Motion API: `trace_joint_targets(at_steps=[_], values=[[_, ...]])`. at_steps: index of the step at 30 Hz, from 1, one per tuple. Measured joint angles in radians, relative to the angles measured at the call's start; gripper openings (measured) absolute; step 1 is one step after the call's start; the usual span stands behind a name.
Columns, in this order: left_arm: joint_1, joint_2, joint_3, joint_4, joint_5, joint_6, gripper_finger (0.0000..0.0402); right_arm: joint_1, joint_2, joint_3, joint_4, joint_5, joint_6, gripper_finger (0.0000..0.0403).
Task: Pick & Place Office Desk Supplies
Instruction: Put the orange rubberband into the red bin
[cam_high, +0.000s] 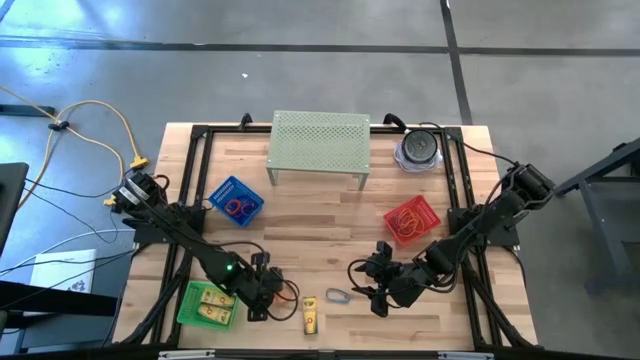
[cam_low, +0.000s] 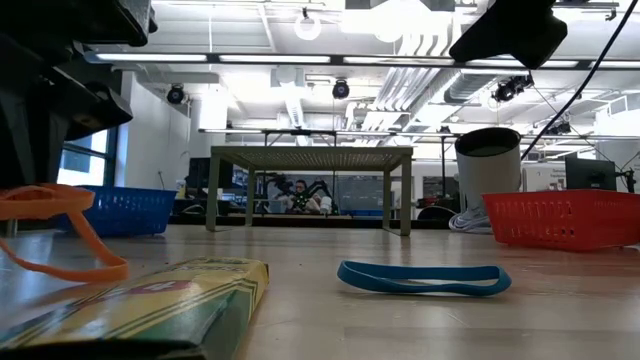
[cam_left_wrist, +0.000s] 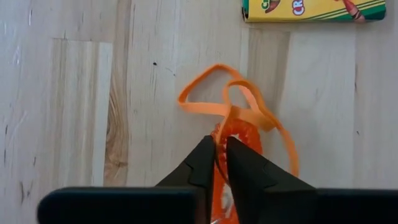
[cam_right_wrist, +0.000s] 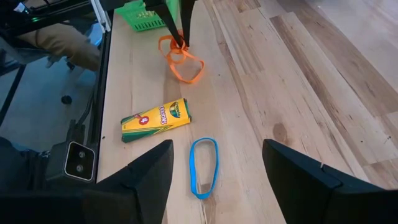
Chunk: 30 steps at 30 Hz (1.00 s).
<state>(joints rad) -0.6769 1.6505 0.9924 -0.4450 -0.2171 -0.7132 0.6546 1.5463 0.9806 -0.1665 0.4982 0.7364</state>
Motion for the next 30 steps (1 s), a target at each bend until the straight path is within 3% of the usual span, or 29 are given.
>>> trace_joint_targets(at_steps=[7, 17, 24, 30], values=[[0.000, 0.002, -0.001, 0.000, 0.002, 0.001, 0.0072, 0.000, 0.000, 0.000, 0.000, 0.000, 0.000, 0.0236], [0.000, 0.002, -0.001, -0.003, 0.034, -0.017, 0.0018, 0.000, 0.000, 0.000, 0.000, 0.000, 0.000, 0.0236], [-0.010, 0.002, -0.001, -0.003, 0.076, -0.089, 0.0018, 0.000, 0.000, 0.001, 0.000, 0.000, 0.000, 0.0236], [-0.021, 0.002, -0.001, -0.004, 0.066, -0.095, 0.0046, 0.000, 0.000, 0.001, 0.000, 0.000, 0.000, 0.0236]])
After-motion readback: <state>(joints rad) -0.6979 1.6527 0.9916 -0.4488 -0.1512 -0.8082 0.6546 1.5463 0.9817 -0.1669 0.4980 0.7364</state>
